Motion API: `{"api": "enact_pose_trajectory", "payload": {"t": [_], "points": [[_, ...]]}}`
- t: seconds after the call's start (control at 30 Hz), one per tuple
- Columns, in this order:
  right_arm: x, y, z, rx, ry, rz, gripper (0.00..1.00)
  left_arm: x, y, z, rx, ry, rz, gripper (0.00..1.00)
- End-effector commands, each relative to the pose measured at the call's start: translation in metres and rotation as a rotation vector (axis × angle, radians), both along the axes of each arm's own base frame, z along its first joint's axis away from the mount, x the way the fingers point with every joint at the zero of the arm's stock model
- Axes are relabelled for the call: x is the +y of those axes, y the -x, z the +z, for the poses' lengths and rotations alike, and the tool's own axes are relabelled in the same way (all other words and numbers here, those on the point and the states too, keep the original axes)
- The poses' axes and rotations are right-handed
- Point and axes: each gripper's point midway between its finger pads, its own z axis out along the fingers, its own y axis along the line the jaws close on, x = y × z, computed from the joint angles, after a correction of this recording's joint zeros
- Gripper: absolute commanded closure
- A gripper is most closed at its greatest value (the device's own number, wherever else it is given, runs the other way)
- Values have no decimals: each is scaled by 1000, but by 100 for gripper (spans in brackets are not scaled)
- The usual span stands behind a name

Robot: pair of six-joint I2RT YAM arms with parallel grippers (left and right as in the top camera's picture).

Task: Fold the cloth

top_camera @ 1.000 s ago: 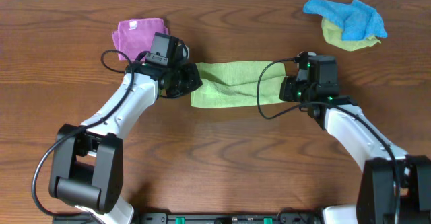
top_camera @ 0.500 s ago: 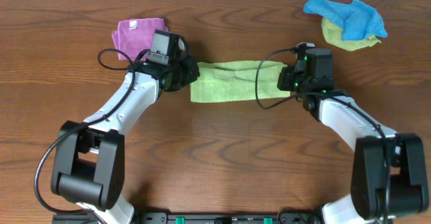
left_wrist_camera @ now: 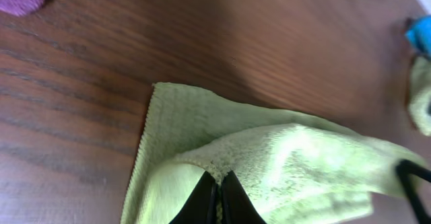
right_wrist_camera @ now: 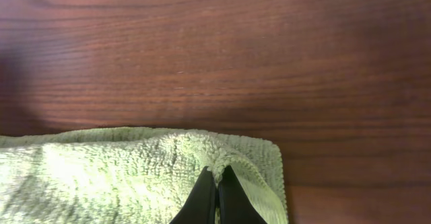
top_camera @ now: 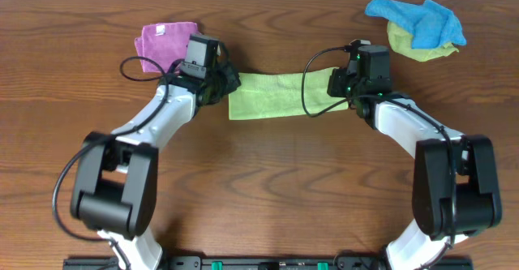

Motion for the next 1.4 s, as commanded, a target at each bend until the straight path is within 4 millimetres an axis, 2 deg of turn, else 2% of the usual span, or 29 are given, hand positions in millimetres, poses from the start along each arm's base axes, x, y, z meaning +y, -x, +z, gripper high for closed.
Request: {"api": "enact_pose_trajectory", "payload": {"t": [0.0,0.27,0.5,0.57,0.77,0.87,0.9,1.0,1.13,1.3,1.37], "points": [[-2,-3,-2,1,27,-12,99,0,-3,-12,15,0,11,94],[-4,-1,-21,43,42,-18,98,10,-9,-13,-7,-39,45,94],[-7,-3,-21,31,62,-36,98,15,-7,-18,8,-69,57,94],[-8,-3,-21,31,62,-36,96,16,-5,-19,8,-84,44,91],[-9,-4,-22,31,67,-41,78,17,-4,-20,7,-102,26,73],[-9,-3,-21,32,67,-41,67,19,-5,-20,6,-102,31,69],[-9,-2,-19,33,67,-41,61,21,-5,-20,7,-102,34,66],[-10,1,-11,34,67,-42,51,28,-8,-17,4,-96,49,60],[-12,2,12,1,64,-57,45,33,-11,-6,1,-58,53,55],[-13,8,49,-44,34,-80,40,23,-6,10,13,39,1,69],[-14,13,62,-49,15,-97,37,18,-5,17,9,68,-10,79]]}}
